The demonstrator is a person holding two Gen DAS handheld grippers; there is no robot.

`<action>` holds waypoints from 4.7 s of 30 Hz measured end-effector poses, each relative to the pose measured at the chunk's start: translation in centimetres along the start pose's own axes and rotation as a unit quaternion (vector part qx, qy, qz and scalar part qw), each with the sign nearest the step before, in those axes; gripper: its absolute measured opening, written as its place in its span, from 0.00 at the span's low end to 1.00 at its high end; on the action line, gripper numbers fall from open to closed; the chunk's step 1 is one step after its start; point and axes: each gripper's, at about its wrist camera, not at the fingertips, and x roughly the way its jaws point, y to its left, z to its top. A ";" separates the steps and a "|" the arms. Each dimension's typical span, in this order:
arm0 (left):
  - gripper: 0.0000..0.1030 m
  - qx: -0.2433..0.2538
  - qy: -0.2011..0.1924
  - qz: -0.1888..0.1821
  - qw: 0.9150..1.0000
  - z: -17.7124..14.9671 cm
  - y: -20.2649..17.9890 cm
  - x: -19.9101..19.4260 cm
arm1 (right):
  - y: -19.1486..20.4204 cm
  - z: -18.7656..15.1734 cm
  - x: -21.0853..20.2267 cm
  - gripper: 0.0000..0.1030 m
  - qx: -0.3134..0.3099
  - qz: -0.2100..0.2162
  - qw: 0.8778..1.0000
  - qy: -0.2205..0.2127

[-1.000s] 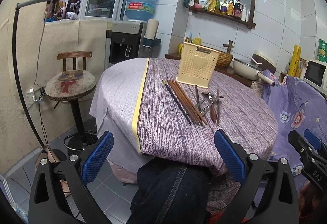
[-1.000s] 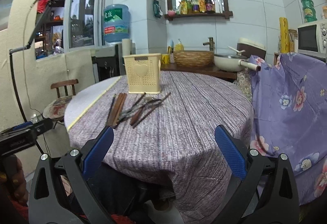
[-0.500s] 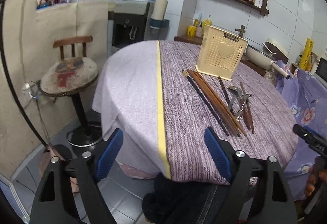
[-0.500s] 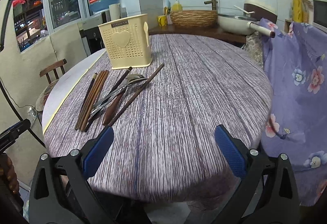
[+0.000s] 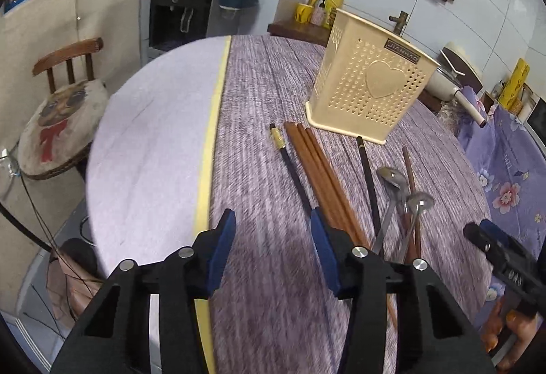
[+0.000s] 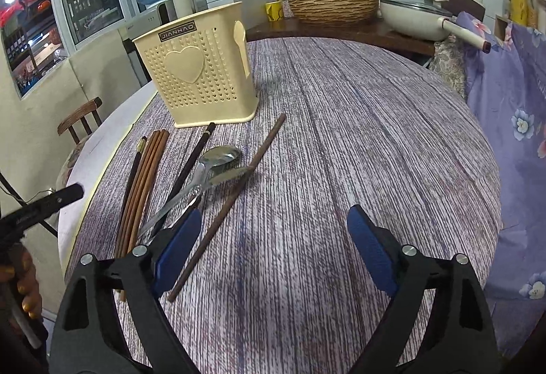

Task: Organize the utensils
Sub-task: 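Grasp a single brown chopstick with the right tool while the left tool grasps the yellow-tipped chopstick, then lift both held chopsticks and carry them over the cream utensil holder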

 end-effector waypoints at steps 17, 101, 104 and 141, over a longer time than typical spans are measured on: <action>0.26 -0.019 0.079 0.018 0.997 4.0 -1.6 7.5 | 1.2 0.6 0.4 0.84 -0.025 -0.011 1.000 -0.015; 0.08 0.015 0.085 0.074 0.993 6.4 -1.7 9.6 | 1.0 9.4 15.0 0.10 0.018 -0.059 0.994 0.091; 0.08 0.014 0.075 0.068 0.995 6.6 -1.9 9.1 | 0.7 9.7 14.2 0.10 0.026 -0.048 0.995 0.079; 0.07 0.043 -0.093 0.016 0.995 11.5 -3.9 -5.3 | 0.1 14.6 -4.1 0.07 -0.019 0.050 0.995 -0.085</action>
